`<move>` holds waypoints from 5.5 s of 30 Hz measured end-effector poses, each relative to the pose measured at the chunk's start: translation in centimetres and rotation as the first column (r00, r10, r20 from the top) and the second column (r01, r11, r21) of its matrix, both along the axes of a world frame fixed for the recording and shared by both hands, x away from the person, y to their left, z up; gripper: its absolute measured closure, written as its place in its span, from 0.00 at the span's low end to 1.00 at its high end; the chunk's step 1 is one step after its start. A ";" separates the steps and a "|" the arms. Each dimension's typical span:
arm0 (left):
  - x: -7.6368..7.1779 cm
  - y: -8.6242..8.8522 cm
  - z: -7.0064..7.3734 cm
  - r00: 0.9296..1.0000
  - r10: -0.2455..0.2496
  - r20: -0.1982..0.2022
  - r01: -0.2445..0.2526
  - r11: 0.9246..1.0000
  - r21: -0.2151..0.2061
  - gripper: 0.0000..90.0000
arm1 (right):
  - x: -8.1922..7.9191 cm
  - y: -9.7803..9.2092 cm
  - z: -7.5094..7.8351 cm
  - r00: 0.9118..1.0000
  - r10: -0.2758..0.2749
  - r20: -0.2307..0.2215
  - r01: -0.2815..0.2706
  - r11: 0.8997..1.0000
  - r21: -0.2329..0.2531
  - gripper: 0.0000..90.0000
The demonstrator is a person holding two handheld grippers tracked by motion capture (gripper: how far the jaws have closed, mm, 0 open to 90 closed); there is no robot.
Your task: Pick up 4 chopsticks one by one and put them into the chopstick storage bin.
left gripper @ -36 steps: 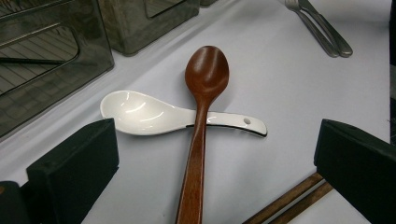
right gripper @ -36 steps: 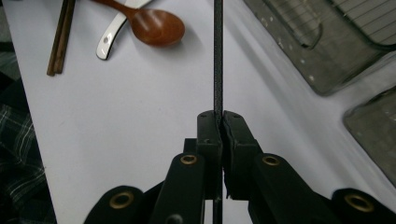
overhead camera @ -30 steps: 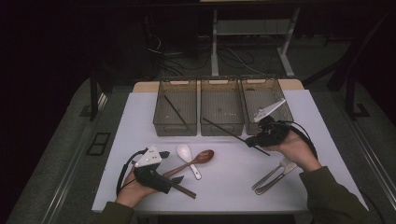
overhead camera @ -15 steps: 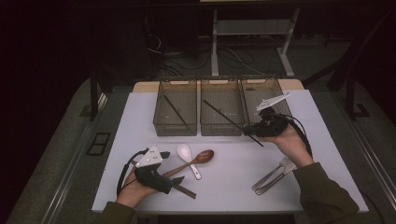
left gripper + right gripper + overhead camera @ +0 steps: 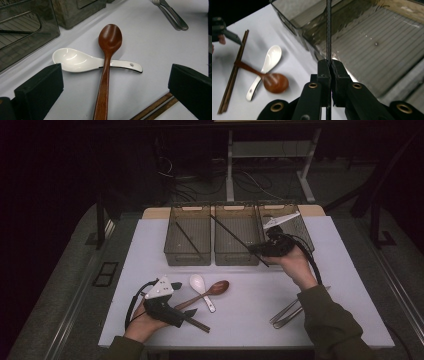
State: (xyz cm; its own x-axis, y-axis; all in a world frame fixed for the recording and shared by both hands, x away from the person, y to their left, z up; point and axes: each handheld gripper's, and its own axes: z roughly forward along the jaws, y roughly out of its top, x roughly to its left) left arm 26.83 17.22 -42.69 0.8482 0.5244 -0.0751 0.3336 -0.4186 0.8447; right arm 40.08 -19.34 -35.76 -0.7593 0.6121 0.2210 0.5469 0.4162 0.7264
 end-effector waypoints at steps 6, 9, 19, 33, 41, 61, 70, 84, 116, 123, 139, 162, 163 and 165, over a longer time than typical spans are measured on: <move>0.0 0.1 0.0 1.000 -0.002 -0.002 0.002 1.000 -0.004 0.00 | 1.2 1.6 0.6 1.000 -0.020 0.014 0.020 1.000 0.015 0.95; 0.0 0.1 0.1 1.000 -0.001 -0.003 0.001 1.000 -0.008 0.00 | 1.8 2.5 1.1 0.999 -0.027 0.019 0.026 0.999 0.023 0.95; 0.0 0.1 0.1 1.000 0.000 -0.003 0.000 1.000 -0.015 0.00 | 3.5 6.0 2.2 0.999 -0.026 0.039 0.024 0.999 0.047 0.95; 0.0 0.2 0.2 1.000 -0.005 0.000 0.005 1.000 -0.024 0.00 | 5.8 11.8 1.9 0.998 -0.041 0.037 0.039 0.997 0.064 0.95; 0.0 0.3 0.3 1.000 -0.004 -0.002 0.004 0.999 -0.037 0.00 | 7.2 14.5 0.6 0.998 -0.066 0.024 0.065 0.997 0.048 0.95; 0.0 0.3 0.3 1.000 -0.008 0.000 0.008 0.999 -0.033 0.00 | 8.0 18.5 -2.8 0.999 -0.047 -0.008 0.047 0.998 -0.042 0.95; 0.0 0.2 0.3 1.000 -0.012 -0.002 0.012 1.000 -0.029 0.00 | 7.6 19.3 -3.2 1.000 -0.030 -0.008 0.029 0.995 -0.096 0.91; 0.1 0.2 0.2 1.000 -0.013 0.002 0.013 1.000 -0.023 0.00 | 6.5 18.2 -1.8 1.000 0.008 0.025 -0.007 0.998 -0.060 0.55; 0.3 0.3 0.1 1.000 0.006 0.006 -0.006 1.000 -0.026 0.00 | -1.9 2.1 -0.8 0.996 0.025 0.084 -0.032 0.996 0.088 0.25; 0.4 0.5 0.3 1.000 0.020 0.009 -0.020 0.999 -0.029 0.00 | -5.0 -1.5 -1.8 0.990 -0.041 0.137 0.033 0.997 0.064 0.21; 0.7 0.8 0.4 0.999 0.032 0.018 -0.031 0.999 -0.025 0.00 | -10.0 -6.9 -5.1 0.979 -0.119 0.166 0.105 0.991 0.088 0.20; 2.5 6.4 -0.2 0.990 0.137 -0.044 -0.130 0.982 0.135 0.71 | -14.5 -10.7 -7.8 0.977 -0.161 0.141 0.157 0.987 0.035 0.19; 2.5 6.7 -0.3 0.989 0.142 -0.048 -0.134 0.979 0.153 0.75 | -14.5 -10.7 -7.8 0.977 -0.160 0.142 0.157 0.987 0.033 0.19; 2.5 7.1 -0.5 0.986 0.158 -0.056 -0.146 0.973 0.181 0.80 | -14.5 -10.6 -7.8 0.978 -0.156 0.139 0.153 0.988 0.031 0.19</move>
